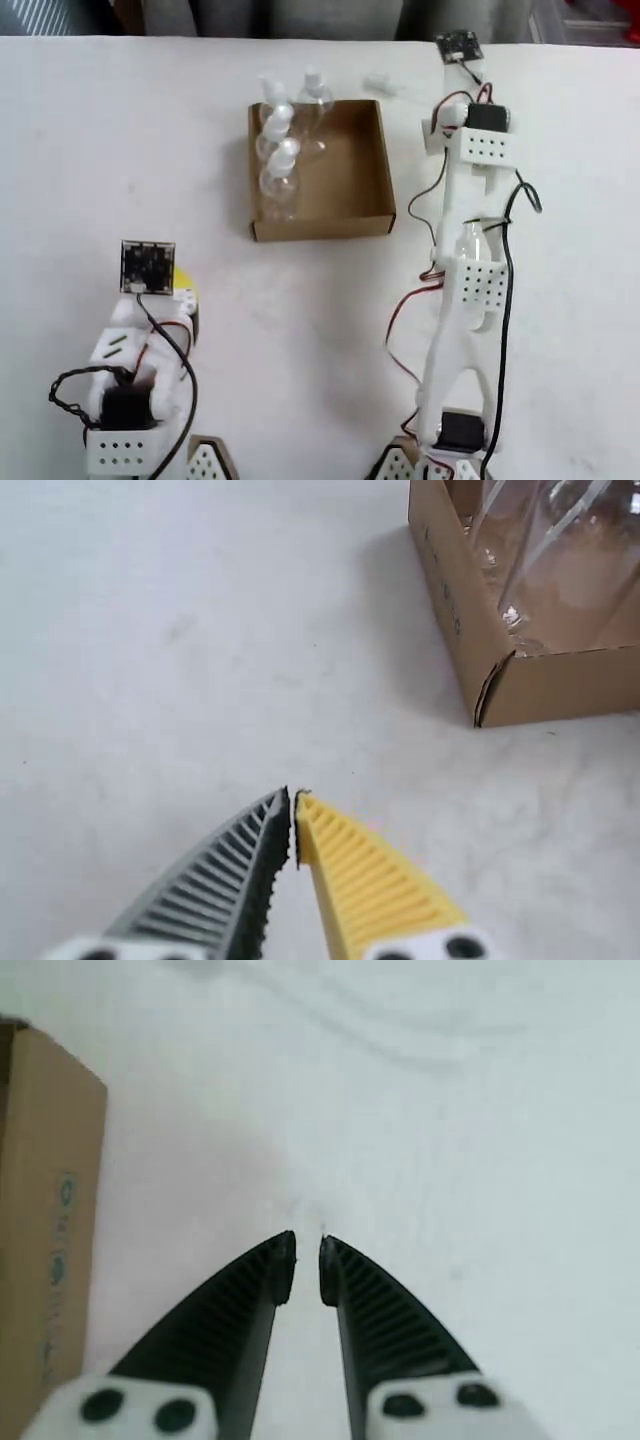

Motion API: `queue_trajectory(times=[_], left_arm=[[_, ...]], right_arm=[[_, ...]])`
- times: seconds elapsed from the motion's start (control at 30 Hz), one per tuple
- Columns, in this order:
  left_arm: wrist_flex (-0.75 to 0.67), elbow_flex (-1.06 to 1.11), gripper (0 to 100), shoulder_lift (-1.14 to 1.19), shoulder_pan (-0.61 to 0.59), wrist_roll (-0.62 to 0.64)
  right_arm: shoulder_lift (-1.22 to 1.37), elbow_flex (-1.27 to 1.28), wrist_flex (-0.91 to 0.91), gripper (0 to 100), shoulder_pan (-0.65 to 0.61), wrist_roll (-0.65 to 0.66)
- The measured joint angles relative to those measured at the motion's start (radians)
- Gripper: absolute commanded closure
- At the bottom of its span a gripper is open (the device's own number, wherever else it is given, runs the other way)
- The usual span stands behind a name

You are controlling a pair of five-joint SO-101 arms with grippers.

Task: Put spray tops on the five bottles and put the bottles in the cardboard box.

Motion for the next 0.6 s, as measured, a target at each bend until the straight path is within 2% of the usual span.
queue_trajectory(times=[0.2,0.5,0.6], left_arm=[[0.000,0.000,98,0.000,0.000,0.000],[0.000,0.000,98,0.000,0.000,0.000],[0.000,0.000,98,0.000,0.000,0.000]], right_arm=[[0.009,-0.018,-0.009,98.1,0.012,0.000],[0.011,-0.203,0.308,98.1,0.017,0.000],[0.011,-0.290,0.316,98.1,0.023,0.000]])
